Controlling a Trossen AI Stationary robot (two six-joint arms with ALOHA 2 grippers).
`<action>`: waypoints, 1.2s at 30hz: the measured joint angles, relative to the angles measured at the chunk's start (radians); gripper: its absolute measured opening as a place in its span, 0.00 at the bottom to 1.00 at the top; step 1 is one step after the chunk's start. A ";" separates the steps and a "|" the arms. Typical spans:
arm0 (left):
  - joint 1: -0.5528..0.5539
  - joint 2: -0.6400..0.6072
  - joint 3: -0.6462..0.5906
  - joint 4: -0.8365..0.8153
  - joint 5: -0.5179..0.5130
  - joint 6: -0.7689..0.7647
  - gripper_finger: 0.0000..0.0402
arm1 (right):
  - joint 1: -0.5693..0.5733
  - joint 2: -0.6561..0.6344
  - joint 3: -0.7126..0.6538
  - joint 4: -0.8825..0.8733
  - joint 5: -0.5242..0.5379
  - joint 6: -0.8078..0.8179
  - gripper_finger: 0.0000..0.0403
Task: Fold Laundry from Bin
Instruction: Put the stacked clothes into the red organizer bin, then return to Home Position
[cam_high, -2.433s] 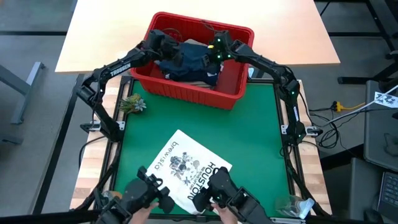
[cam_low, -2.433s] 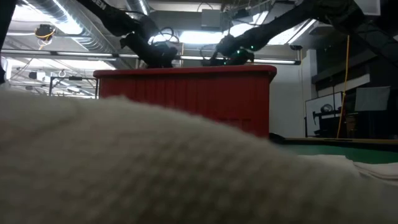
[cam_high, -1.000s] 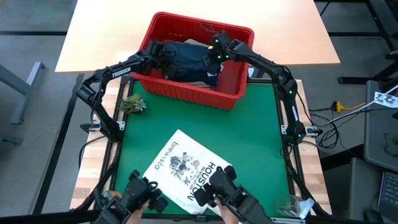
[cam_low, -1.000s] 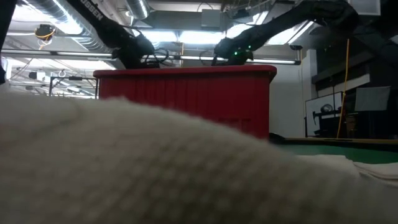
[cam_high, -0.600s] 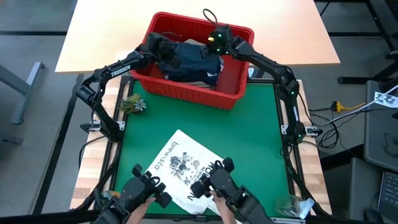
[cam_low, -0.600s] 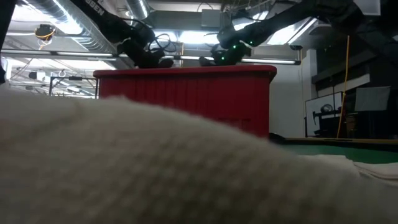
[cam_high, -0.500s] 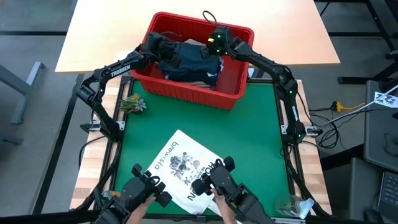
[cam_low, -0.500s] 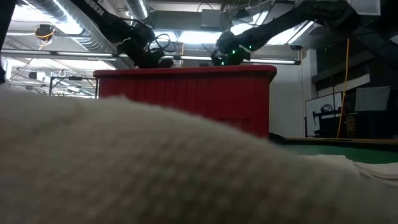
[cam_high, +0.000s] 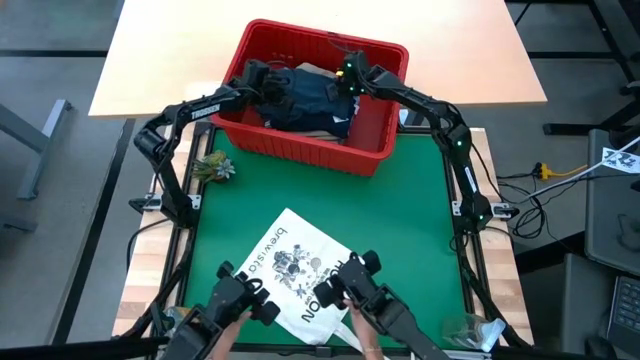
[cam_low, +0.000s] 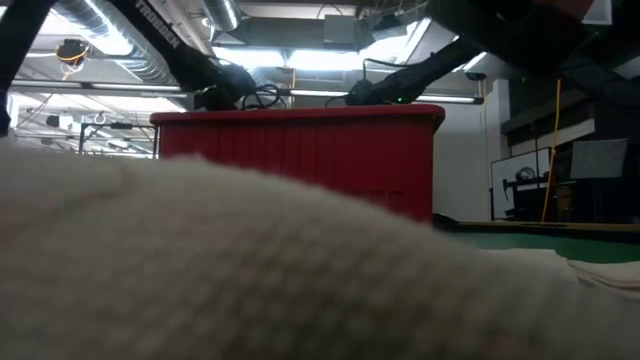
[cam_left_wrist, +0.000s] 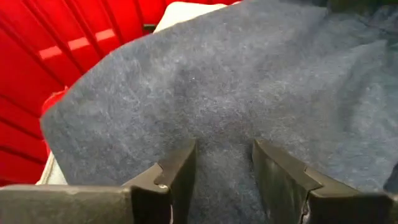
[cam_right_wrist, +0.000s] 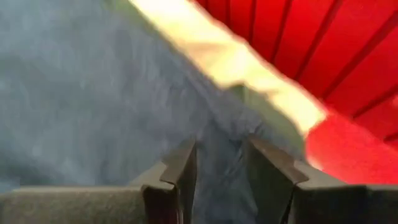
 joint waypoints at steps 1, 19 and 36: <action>0.001 0.000 0.000 -0.002 -0.004 0.000 0.38 | 0.000 0.002 -0.001 -0.015 -0.006 0.000 0.33; -0.015 -0.361 0.073 -0.032 0.094 -0.017 0.38 | 0.017 -0.335 -0.001 -0.119 -0.060 -0.087 0.33; -0.106 -0.891 0.073 -0.288 0.095 -0.136 0.38 | 0.092 -0.856 0.000 -0.482 -0.202 -0.096 0.33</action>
